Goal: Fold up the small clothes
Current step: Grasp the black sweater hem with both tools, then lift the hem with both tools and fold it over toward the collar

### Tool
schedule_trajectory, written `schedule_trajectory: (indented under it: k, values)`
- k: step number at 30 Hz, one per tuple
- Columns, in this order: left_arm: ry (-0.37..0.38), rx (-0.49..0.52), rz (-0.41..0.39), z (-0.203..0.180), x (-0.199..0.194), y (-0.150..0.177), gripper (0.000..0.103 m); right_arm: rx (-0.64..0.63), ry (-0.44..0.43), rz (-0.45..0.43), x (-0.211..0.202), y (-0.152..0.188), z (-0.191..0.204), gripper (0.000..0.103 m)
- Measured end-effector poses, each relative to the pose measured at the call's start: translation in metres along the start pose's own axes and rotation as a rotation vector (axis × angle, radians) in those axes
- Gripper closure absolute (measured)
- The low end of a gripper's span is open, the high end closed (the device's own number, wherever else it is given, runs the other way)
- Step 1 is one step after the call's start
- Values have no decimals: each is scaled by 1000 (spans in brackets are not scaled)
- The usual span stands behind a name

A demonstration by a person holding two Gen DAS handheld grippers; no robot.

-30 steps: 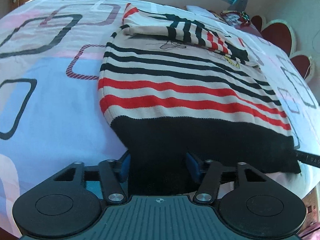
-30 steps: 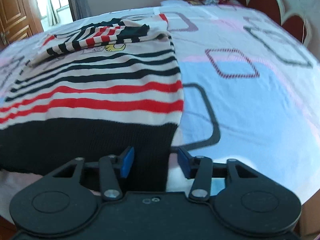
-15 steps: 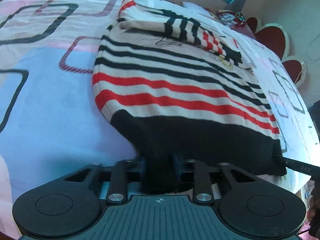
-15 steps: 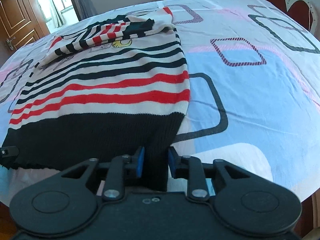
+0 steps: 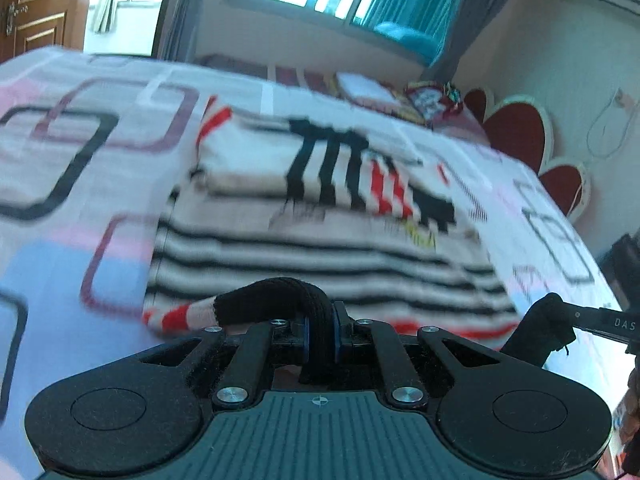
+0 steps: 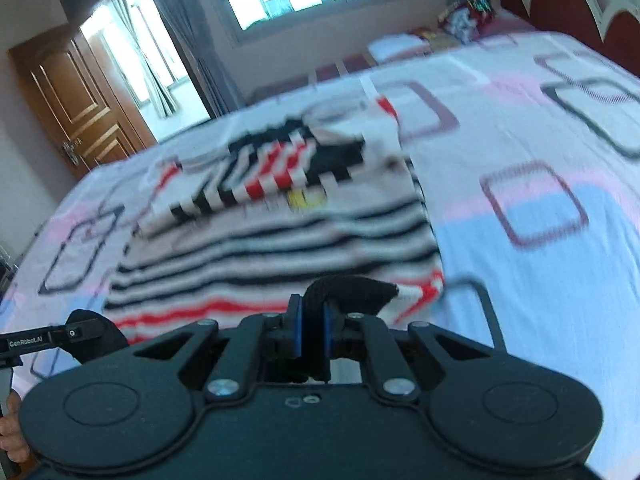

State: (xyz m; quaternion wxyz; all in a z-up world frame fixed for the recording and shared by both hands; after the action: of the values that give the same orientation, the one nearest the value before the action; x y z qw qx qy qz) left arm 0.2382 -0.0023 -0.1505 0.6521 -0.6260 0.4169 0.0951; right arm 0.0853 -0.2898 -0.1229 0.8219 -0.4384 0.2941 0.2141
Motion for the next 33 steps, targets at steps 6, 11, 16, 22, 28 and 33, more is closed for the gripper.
schedule_trajectory:
  k: [6,11,16,22,28,33]
  values:
    - [-53,-41,-77,15,32,-50,93,-17,-38,-87,28,-52,18,93]
    - [-103,-69,-103,29,72,-89,93,-9,-62,-126,69,-95,26,93]
    - [-153,-102,-127,42,117,-130,93,7,-71,-150,116,-138,32,93]
    - [-214,-109,-98,59,171,-158,93,-16,-39,-137,172,-173,31,93]
    - [-266,-125,-57,75,214,-179,93,-9,-13,-114,218,-197,26,93]
    - [-283,-153,10,87,246,-186,92,26,10,-76,252,-211,20,93]
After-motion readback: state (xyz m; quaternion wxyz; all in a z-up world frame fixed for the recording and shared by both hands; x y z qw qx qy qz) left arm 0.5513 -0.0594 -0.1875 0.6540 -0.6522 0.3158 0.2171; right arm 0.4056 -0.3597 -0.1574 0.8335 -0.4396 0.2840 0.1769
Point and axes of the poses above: each gripper's, at about its wrist camera, not at the fingertips, and x roughly the way its jaws point, z to its left, y to its underside, the point moved 5 cm from there along x, roughly the way its jaws point, and after that the axes turned 15 degrees about x, right-handed, at the moved point
